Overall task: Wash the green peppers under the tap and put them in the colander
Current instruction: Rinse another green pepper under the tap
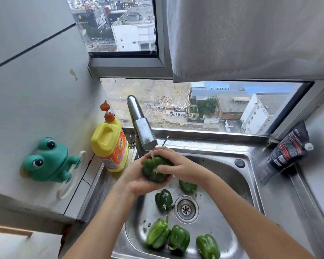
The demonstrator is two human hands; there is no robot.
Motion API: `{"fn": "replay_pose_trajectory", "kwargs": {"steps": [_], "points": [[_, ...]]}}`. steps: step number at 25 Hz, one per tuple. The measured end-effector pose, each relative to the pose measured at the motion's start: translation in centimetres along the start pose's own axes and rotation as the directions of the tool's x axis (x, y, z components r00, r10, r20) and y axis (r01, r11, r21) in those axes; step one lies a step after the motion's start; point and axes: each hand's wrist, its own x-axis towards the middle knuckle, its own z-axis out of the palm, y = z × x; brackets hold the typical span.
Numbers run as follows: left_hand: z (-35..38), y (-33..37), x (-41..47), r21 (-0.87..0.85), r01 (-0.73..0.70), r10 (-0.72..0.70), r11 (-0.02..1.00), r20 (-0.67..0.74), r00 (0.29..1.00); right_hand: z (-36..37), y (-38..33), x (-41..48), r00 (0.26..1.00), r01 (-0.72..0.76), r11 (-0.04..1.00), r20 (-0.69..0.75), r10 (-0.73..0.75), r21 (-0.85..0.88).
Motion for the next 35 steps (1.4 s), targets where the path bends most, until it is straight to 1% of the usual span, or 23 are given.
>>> {"fn": "replay_pose_trajectory", "kwargs": {"steps": [2, 4, 7, 8, 10, 12, 13, 15, 17, 18, 20, 21, 22, 24, 25, 27, 28, 29, 30, 31, 32, 33, 35], "points": [[0.0, 0.0, -0.3, 0.013, 0.039, -0.039, 0.999, 0.042, 0.998, -0.6, -0.3, 0.0, 0.996, -0.021, 0.996, 0.086, 0.028, -0.081], [0.1, 0.2, -0.6, 0.007, 0.051, -0.051, 0.999, 0.078, 0.996, -0.3, -0.6, 0.0, 0.998, -0.019, 0.977, 0.046, 0.03, -0.214], [0.7, 0.0, -0.7, -0.074, 0.029, -0.021, 0.997, 0.113, 0.993, 1.6, -1.1, 0.1, 0.972, -0.045, 0.952, -0.232, -0.028, -0.303], [0.9, -0.2, -0.6, -0.118, 0.004, 0.009, 0.993, 0.109, 0.994, 2.4, -1.3, 0.3, 0.939, -0.076, 0.94, -0.342, -0.045, -0.334], [1.1, -0.3, -0.4, -0.208, -0.074, 0.091, 0.975, 0.074, 0.993, 3.7, -1.4, 0.8, 0.845, -0.219, 0.893, -0.535, -0.028, -0.393], [1.2, -0.5, 0.0, -0.264, -0.155, 0.161, 0.952, 0.001, 0.987, 4.6, -1.6, 1.3, 0.776, -0.358, 0.836, -0.631, 0.018, -0.416], [1.4, -0.7, 0.3, -0.233, -0.208, 0.205, 0.95, -0.039, 0.978, 4.8, -1.7, 1.6, 0.76, -0.385, 0.838, -0.647, 0.051, -0.386], [1.5, -1.0, 0.8, -0.081, -0.374, 0.362, 0.924, -0.13, 0.923, 5.0, -2.0, 1.9, 0.78, -0.311, 0.908, -0.621, 0.075, -0.281], [1.6, -0.9, 0.7, 0.037, -0.503, 0.501, 0.864, -0.177, 0.847, 5.0, -1.7, 1.8, 0.863, -0.151, 0.961, -0.504, 0.015, -0.23], [1.6, -0.5, 0.3, 0.035, -0.503, 0.501, 0.863, -0.171, 0.848, 4.7, -1.5, 1.6, 0.91, -0.084, 0.963, -0.413, -0.031, -0.257], [1.7, 0.4, -0.6, -0.049, -0.387, 0.38, 0.921, -0.12, 0.917, 4.0, -0.7, 1.3, 0.951, 0.036, 0.936, -0.277, -0.139, -0.35], [1.8, 0.5, -1.0, -0.081, -0.321, 0.313, 0.944, -0.099, 0.945, 3.9, -0.5, 1.3, 0.936, 0.076, 0.935, -0.298, -0.186, -0.345], [2.0, 0.3, -1.1, -0.11, -0.294, 0.286, 0.949, -0.087, 0.954, 3.8, -0.4, 1.4, 0.9, 0.097, 0.956, -0.386, -0.203, -0.276], [2.3, -0.5, -0.4, -0.144, -0.347, 0.338, 0.927, -0.082, 0.937, 4.4, -0.5, 1.9, 0.809, 0.119, 0.993, -0.579, -0.099, -0.002], [2.4, -1.1, 0.1, -0.123, -0.42, 0.412, 0.899, -0.092, 0.907, 4.7, -0.8, 2.4, 0.785, 0.085, 0.987, -0.619, 0.016, 0.133], [1.9, -2.1, 1.0, -0.017, -0.604, 0.598, 0.797, -0.127, 0.792, 4.6, -1.1, 3.8, 0.76, -0.076, 0.918, -0.574, 0.305, 0.388], [1.7, -2.6, 1.2, 0.053, -0.673, 0.673, 0.737, -0.139, 0.726, 3.9, -1.3, 4.3, 0.725, -0.158, 0.809, -0.49, 0.484, 0.566], [1.3, -2.9, 1.3, 0.138, -0.726, 0.739, 0.674, -0.118, 0.663, 3.0, -1.7, 4.6, 0.701, -0.218, 0.627, -0.327, 0.634, 0.748], [1.0, -3.1, 1.2, 0.216, -0.756, 0.783, 0.618, -0.078, 0.617, 1.9, -1.9, 4.7, 0.694, -0.265, 0.436, -0.144, 0.705, 0.86], [1.0, -3.2, 0.9, 0.28, -0.77, 0.808, 0.573, -0.037, 0.588, 1.2, -2.4, 4.5, 0.716, -0.277, 0.307, -0.017, 0.698, 0.911], [1.0, -3.2, 0.6, 0.34, -0.786, 0.834, 0.516, 0.012, 0.552, 0.9, -2.4, 4.3, 0.733, -0.267, 0.253, 0.026, 0.68, 0.93], [1.1, -3.3, 0.3, 0.432, -0.794, 0.864, 0.427, 0.064, 0.499, 0.8, -2.5, 4.2, 0.74, -0.254, 0.238, 0.029, 0.672, 0.937], [1.1, -3.1, 0.2, 0.713, -0.684, 0.921, 0.153, 0.148, 0.361, 1.6, -2.0, 4.2, 0.716, -0.207, 0.286, -0.055, 0.696, 0.936]]}}
